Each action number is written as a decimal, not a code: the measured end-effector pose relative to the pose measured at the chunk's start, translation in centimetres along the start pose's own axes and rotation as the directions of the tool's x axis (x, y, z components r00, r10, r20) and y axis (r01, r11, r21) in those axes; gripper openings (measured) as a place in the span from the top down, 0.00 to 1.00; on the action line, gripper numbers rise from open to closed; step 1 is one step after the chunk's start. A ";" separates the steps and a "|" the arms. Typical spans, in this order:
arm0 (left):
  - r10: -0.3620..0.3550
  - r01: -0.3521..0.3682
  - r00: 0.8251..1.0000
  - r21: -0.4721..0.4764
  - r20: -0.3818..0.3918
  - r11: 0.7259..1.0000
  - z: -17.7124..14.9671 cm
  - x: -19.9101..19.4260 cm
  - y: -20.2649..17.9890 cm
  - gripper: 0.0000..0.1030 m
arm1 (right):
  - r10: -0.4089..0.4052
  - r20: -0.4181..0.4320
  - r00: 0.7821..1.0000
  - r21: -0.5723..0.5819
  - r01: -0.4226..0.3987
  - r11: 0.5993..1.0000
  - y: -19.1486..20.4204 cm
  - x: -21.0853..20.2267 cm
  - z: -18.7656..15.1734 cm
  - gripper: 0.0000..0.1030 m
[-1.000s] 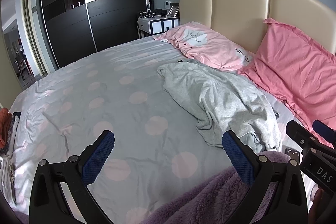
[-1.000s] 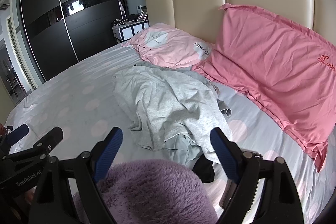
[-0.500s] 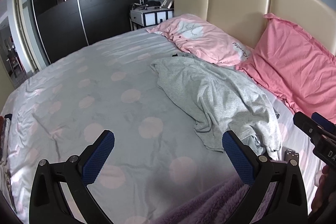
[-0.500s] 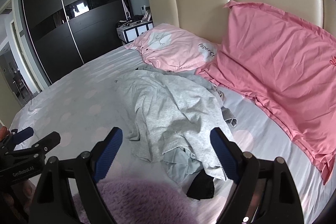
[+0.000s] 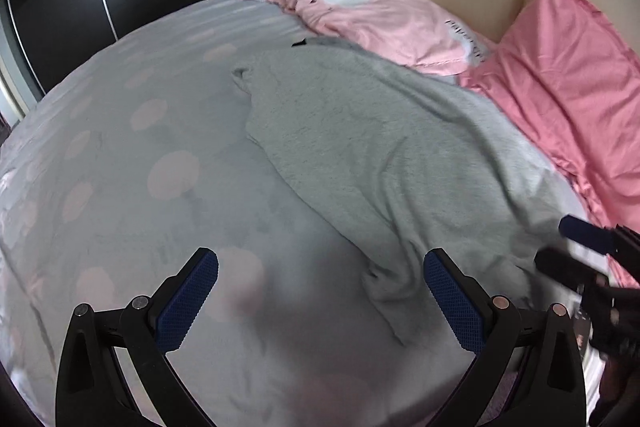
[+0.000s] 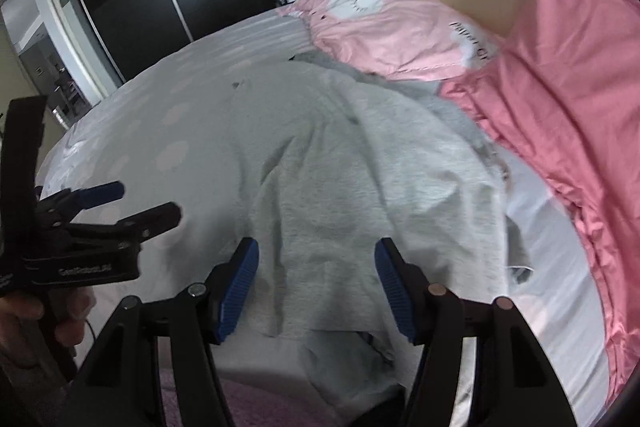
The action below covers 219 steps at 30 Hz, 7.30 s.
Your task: Fold clothes
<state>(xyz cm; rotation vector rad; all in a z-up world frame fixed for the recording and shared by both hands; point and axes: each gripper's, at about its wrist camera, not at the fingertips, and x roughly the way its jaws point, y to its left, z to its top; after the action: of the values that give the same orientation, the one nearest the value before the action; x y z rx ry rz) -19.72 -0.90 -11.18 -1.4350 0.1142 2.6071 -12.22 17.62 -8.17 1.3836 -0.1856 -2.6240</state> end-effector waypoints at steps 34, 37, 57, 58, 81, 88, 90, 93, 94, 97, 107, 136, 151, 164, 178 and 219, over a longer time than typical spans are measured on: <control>0.076 -0.063 0.991 -0.120 0.106 0.991 -4.7 -9.7 11.6 0.20 | -0.237 0.200 0.951 -0.191 0.275 0.942 9.9 -11.7 9.8 0.90; 0.048 -0.031 0.989 -0.125 0.140 0.992 -5.3 -12.0 11.9 0.20 | -0.231 0.245 0.942 -0.238 0.289 0.927 12.0 -15.4 10.7 0.90; 0.365 -0.206 0.908 -0.543 0.203 0.814 -16.6 -24.4 30.9 0.20 | 0.195 0.404 0.894 -0.564 0.076 0.822 37.7 -23.2 10.0 0.90; 0.371 -0.204 0.907 -0.566 0.197 0.799 -17.2 -24.2 31.6 0.20 | 0.170 0.399 0.901 -0.548 0.086 0.832 37.3 -22.1 10.0 0.90; 0.060 -0.029 0.997 -0.457 0.054 0.889 -16.5 -13.5 28.6 0.20 | -0.179 0.072 0.981 -0.240 0.191 0.952 18.8 -1.5 4.3 0.83; -0.043 0.060 0.998 -0.376 0.053 0.925 -16.1 -11.9 25.7 0.20 | 0.126 -0.074 0.989 -0.349 -0.144 0.926 26.1 2.0 -0.2 0.74; -0.048 0.053 0.999 -0.350 0.021 0.935 -16.1 -10.9 25.0 0.19 | 0.174 -0.128 0.976 -0.352 -0.209 0.912 27.7 4.0 -1.7 0.74; -0.042 0.029 0.999 -0.353 -0.029 0.935 -16.1 -9.1 25.0 0.19 | 0.228 -0.206 0.952 -0.348 -0.289 0.892 29.3 6.7 -4.0 0.74; -0.039 0.021 0.998 -0.357 -0.045 0.934 -16.1 -8.5 25.1 0.20 | 0.246 -0.230 0.941 -0.344 -0.316 0.884 29.7 7.5 -4.7 0.74; -0.032 -0.001 0.996 -0.364 -0.084 0.932 -15.8 -6.8 25.4 0.20 | 0.241 -0.264 0.934 -0.343 -0.325 0.882 29.9 9.6 -6.2 0.74; 0.019 -0.073 0.989 -0.366 -0.148 0.928 -15.3 -3.6 26.5 0.49 | 0.285 -0.352 0.892 -0.272 -0.389 0.880 29.7 14.2 -7.4 0.70; 0.132 0.015 0.916 -0.362 0.379 0.932 -10.1 -30.0 28.6 0.95 | 0.291 0.227 0.929 -0.407 -0.181 0.896 32.8 -10.8 7.7 1.00; -0.120 0.181 0.970 -0.299 0.212 0.937 -11.4 -24.6 23.3 0.95 | 0.264 0.013 0.964 -0.422 -0.234 0.876 29.3 -7.8 1.8 0.98; -0.114 0.144 0.980 -0.183 0.166 0.972 -5.2 -18.9 17.5 0.95 | 0.228 -0.081 0.970 -0.259 -0.242 0.935 23.9 0.1 -3.1 0.95; -0.087 0.089 0.995 -0.054 0.039 0.995 -5.2 -11.0 13.9 0.51 | 0.219 -0.138 0.966 -0.095 -0.233 0.968 19.3 4.1 -2.8 0.80; -0.056 0.077 0.997 -0.501 0.057 0.862 -16.7 -12.3 29.7 0.28 | -0.019 -0.111 0.994 -0.375 -0.024 0.927 26.8 4.9 -2.6 0.98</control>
<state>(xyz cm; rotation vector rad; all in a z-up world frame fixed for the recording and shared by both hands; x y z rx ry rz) -4.62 -33.81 -10.07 -1.4859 -0.6610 2.7238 -10.34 -9.63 -8.52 1.3814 0.3158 -2.4006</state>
